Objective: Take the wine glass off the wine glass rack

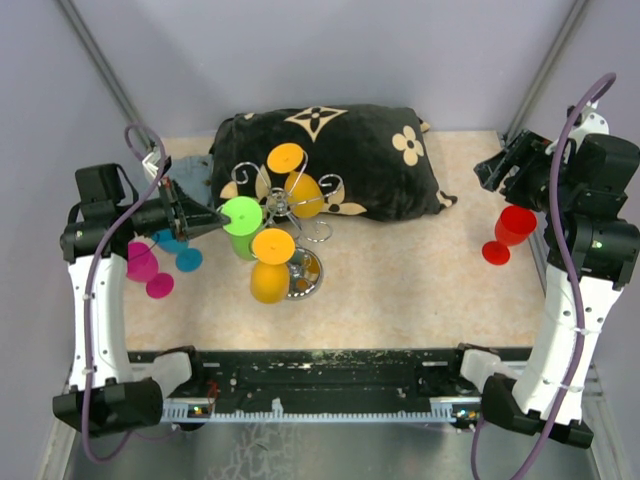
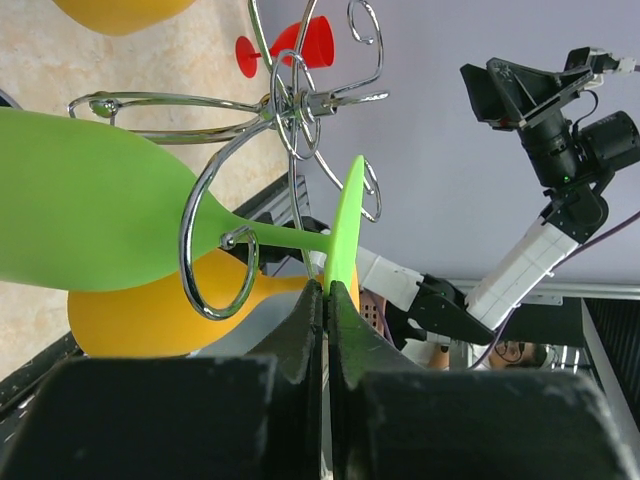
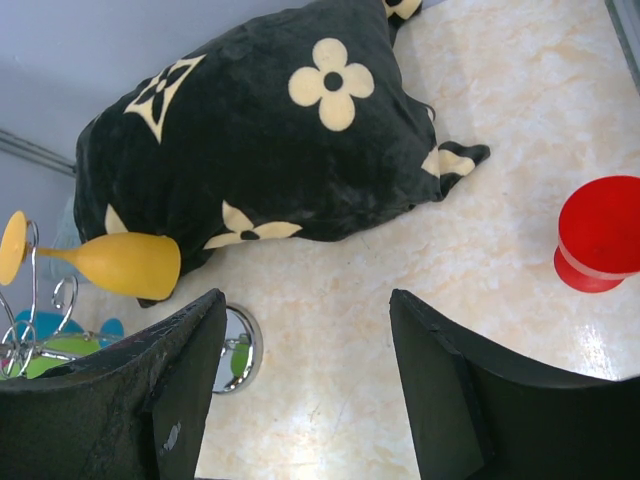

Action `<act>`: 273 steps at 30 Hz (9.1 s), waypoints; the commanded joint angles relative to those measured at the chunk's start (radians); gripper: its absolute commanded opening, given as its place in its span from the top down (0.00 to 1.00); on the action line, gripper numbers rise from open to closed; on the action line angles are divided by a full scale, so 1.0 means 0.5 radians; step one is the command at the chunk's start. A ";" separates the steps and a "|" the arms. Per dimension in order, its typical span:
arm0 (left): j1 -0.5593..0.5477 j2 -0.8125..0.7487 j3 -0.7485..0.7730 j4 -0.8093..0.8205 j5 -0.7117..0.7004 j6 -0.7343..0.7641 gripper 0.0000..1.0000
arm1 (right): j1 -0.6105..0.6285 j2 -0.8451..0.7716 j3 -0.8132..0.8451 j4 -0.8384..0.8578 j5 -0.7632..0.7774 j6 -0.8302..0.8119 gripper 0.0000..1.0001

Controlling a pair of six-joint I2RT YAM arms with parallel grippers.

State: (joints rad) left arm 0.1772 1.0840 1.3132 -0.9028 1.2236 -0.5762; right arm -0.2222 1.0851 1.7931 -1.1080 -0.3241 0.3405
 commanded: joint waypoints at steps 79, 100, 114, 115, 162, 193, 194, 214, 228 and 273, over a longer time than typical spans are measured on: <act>0.158 -0.524 0.260 1.319 1.108 2.773 1.00 | 0.303 0.808 1.053 0.626 -1.220 0.831 0.35; 0.100 -0.167 0.176 2.882 0.283 0.836 1.00 | 0.907 1.034 0.925 1.389 -1.231 1.322 0.38; -0.794 0.307 0.582 2.218 0.141 0.643 1.00 | 0.696 0.855 0.812 1.065 -1.042 1.055 0.38; -0.843 0.275 0.522 2.191 0.177 0.624 1.00 | 0.653 0.854 0.822 1.073 -1.067 1.072 0.38; -1.224 0.091 0.436 1.734 -0.544 1.189 0.09 | 0.949 0.245 0.152 1.316 -1.674 1.220 1.00; -1.051 -0.059 0.576 0.952 -1.724 1.228 0.06 | 0.686 0.023 -1.417 0.759 1.218 -0.147 1.00; -1.048 -0.067 0.571 0.946 -1.721 1.229 0.06 | 0.686 0.028 -1.457 0.802 1.238 -0.157 1.00; -1.026 -0.150 0.540 0.782 -1.673 1.241 0.08 | 0.608 0.536 -1.495 1.190 1.311 -0.180 1.00; -1.026 -0.205 0.487 0.730 -1.693 1.184 0.08 | 0.598 0.380 -1.210 0.949 1.220 -0.221 0.34; 0.130 0.989 1.097 1.234 -0.602 0.004 0.11 | 2.636 -0.197 -1.105 1.378 1.168 1.743 0.33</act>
State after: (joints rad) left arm 0.2420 1.5768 1.8862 -0.3992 0.8486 -0.4442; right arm 0.9970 0.9520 1.2812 -0.6071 0.1520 1.1202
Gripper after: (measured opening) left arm 0.886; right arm 0.685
